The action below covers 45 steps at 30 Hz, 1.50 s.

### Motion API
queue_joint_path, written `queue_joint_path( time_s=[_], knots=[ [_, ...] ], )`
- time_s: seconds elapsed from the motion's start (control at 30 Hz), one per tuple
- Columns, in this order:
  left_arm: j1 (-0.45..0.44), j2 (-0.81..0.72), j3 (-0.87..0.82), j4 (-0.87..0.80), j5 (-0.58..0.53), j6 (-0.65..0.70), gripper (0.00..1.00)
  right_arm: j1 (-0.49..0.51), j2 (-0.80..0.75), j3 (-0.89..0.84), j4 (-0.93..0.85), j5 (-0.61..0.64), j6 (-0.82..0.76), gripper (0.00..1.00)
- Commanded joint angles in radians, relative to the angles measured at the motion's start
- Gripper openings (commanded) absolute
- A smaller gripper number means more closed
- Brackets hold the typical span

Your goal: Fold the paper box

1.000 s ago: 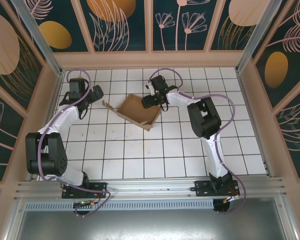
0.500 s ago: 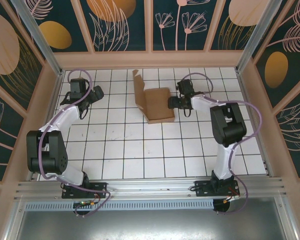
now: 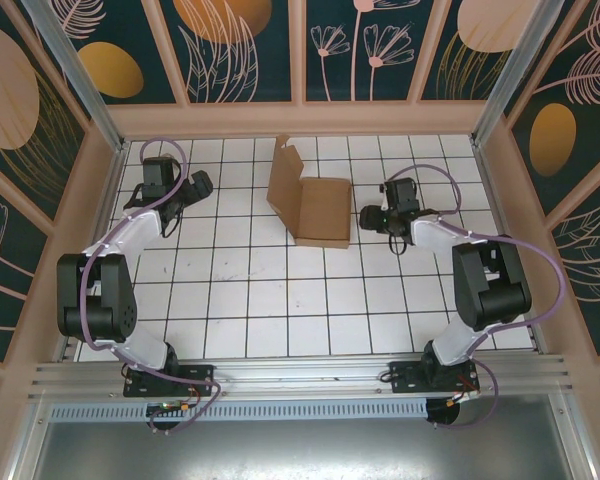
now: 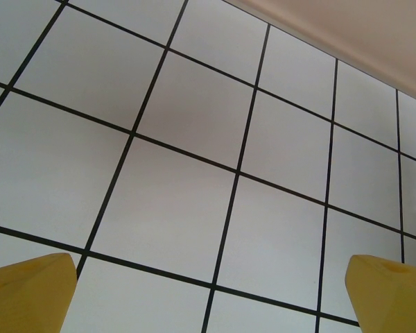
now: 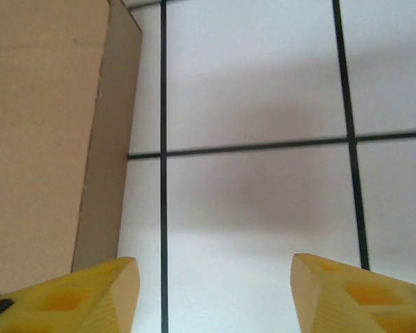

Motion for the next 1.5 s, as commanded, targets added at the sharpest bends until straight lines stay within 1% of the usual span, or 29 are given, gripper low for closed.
queue_joint_path(
  time_s=[0.0,0.1,0.23,0.4,0.5,0.6,0.67,0.8,0.9,1.03,1.13,1.2,1.27,1.37,1.47],
  knots=[
    [0.003,0.004,-0.012,0.028,0.016,-0.005,0.99,0.04,0.017,-0.015,0.005,-0.021,-0.031,0.53],
    [0.004,0.003,-0.013,0.034,0.025,-0.008,0.99,0.099,0.047,0.003,0.004,-0.027,-0.026,0.47],
    [0.004,0.001,-0.02,0.04,0.03,-0.012,0.99,0.202,0.105,0.05,0.024,-0.038,0.008,0.46],
    [0.004,-0.013,-0.033,0.039,0.032,-0.008,0.99,0.326,0.192,0.154,0.053,-0.077,0.027,0.46],
    [0.003,-0.023,-0.039,0.038,0.035,-0.005,0.99,0.365,0.195,0.198,0.055,-0.048,0.012,0.48],
    [0.004,-0.023,-0.039,0.031,0.032,0.004,0.99,0.352,0.135,0.167,0.082,0.023,0.017,0.55],
    [0.004,-0.022,-0.039,0.029,0.032,0.007,0.99,0.31,0.083,0.137,0.107,0.019,0.016,0.59],
    [-0.002,-0.023,-0.061,0.056,0.061,-0.011,0.99,0.189,0.094,0.171,0.092,-0.073,-0.012,0.66],
    [-0.013,-0.039,-0.093,0.067,0.055,-0.015,0.99,0.105,0.168,0.262,0.071,-0.181,-0.03,0.68],
    [-0.027,-0.095,-0.156,0.091,0.069,-0.037,0.99,0.044,0.329,0.447,-0.031,-0.298,-0.038,0.68],
    [-0.04,-0.151,-0.222,0.123,0.121,-0.062,0.99,0.028,0.431,0.57,-0.083,-0.381,-0.038,0.67],
    [-0.068,-0.188,-0.264,0.151,0.14,-0.087,0.99,0.028,0.491,0.64,-0.12,-0.44,-0.044,0.66],
    [-0.11,-0.197,-0.29,0.17,0.149,-0.111,0.99,0.032,0.538,0.701,-0.166,-0.469,-0.044,0.63],
    [-0.185,-0.182,-0.319,0.231,0.161,-0.144,0.99,0.049,0.552,0.705,-0.166,-0.489,-0.036,0.55],
    [-0.237,-0.148,-0.342,0.318,0.202,-0.198,0.99,0.07,0.503,0.615,-0.117,-0.453,0.0,0.5]
  ],
)
